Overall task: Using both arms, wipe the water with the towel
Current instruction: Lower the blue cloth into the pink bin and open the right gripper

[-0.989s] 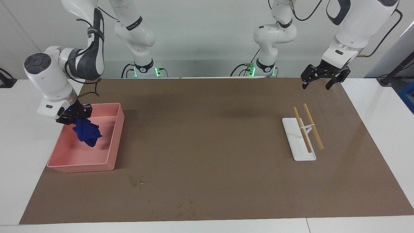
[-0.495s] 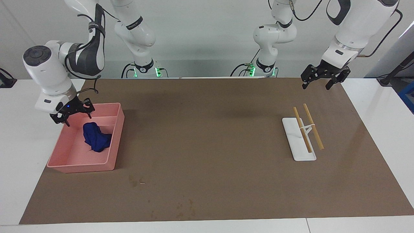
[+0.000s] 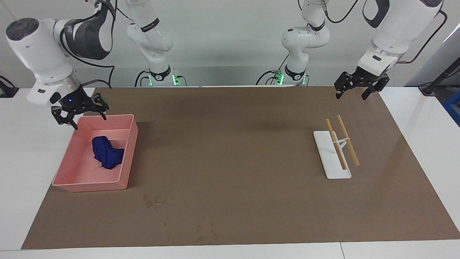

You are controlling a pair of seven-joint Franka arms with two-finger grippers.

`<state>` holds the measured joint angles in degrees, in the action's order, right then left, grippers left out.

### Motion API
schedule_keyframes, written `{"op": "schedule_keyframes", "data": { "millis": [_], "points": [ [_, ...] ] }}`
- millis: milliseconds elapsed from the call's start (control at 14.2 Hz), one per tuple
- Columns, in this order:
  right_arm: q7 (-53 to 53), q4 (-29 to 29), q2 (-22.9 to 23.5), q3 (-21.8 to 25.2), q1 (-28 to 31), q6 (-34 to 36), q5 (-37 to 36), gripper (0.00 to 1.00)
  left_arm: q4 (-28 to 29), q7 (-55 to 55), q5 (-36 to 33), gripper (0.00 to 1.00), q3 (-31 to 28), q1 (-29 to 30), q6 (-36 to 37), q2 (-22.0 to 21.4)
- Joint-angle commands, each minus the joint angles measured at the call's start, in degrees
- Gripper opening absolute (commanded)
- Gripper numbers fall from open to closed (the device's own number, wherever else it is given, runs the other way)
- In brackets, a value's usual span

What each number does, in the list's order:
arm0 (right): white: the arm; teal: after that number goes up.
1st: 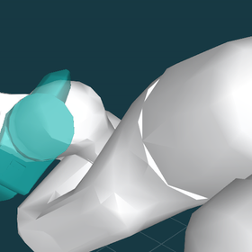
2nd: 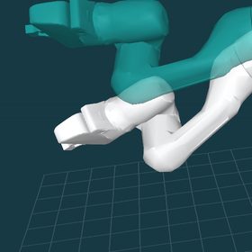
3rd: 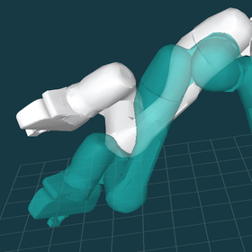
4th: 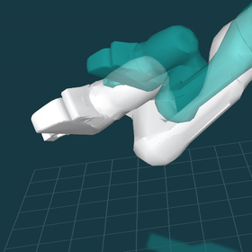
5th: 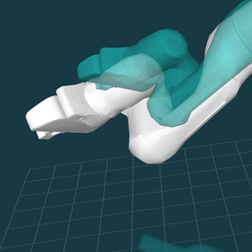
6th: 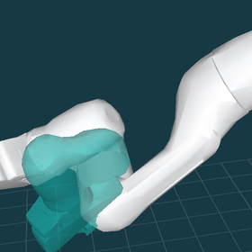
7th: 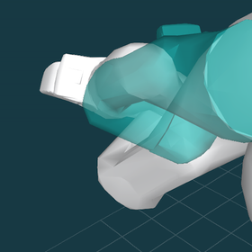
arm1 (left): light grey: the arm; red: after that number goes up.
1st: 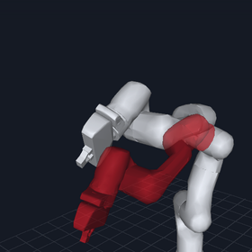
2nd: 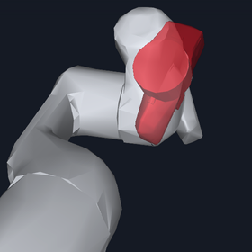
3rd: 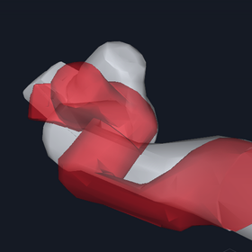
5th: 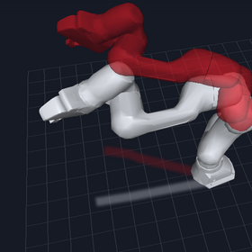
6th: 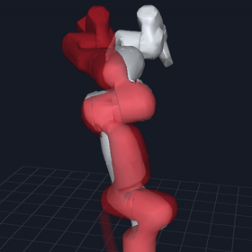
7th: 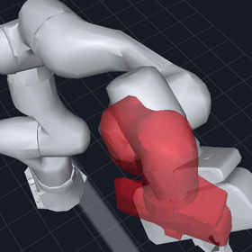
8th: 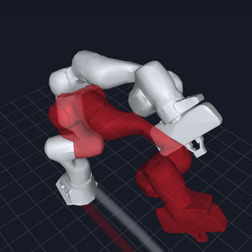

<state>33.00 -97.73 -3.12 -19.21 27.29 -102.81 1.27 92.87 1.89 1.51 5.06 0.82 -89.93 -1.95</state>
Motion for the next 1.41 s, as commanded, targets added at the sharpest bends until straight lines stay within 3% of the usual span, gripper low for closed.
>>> {"op": "schedule_keyframes", "data": {
  "millis": [0,212,495,636,848,919,1343],
  "points": [
    [-2.9,4.1,-1.9,-2.7,0.4,6.4,1.0,1.00,0.0,0.2,0.8,1.00,0.6,0.9,0.6,-0.3],
    [-10.7,4.6,-2.5,-2.8,0.0,11.4,1.1,1.00,0.0,0.2,0.8,1.00,0.6,0.9,0.7,-0.3],
    [-17.7,4.7,-2.7,2.7,-8.5,16.7,1.0,1.00,0.0,0.2,0.8,1.00,0.6,0.9,0.7,-0.3],
    [-20.1,4.7,-3.4,9.6,-15.1,19.6,1.3,1.00,0.0,0.2,0.8,1.00,0.6,0.9,0.7,-0.3],
    [-20.5,3.7,-3.9,24.2,-30.2,19.8,1.3,1.00,0.0,0.2,0.7,1.00,0.6,0.9,0.6,-0.3],
    [-20.7,3.3,-4.2,25.8,-32.2,20.0,1.3,1.00,0.0,0.2,0.8,1.00,0.6,0.9,0.7,-0.3],
    [-21.4,4.6,-3.3,25.9,-32.0,16.7,0.6,1.00,0.0,0.2,0.8,1.00,0.6,0.9,0.7,-0.3]
  ]
}}
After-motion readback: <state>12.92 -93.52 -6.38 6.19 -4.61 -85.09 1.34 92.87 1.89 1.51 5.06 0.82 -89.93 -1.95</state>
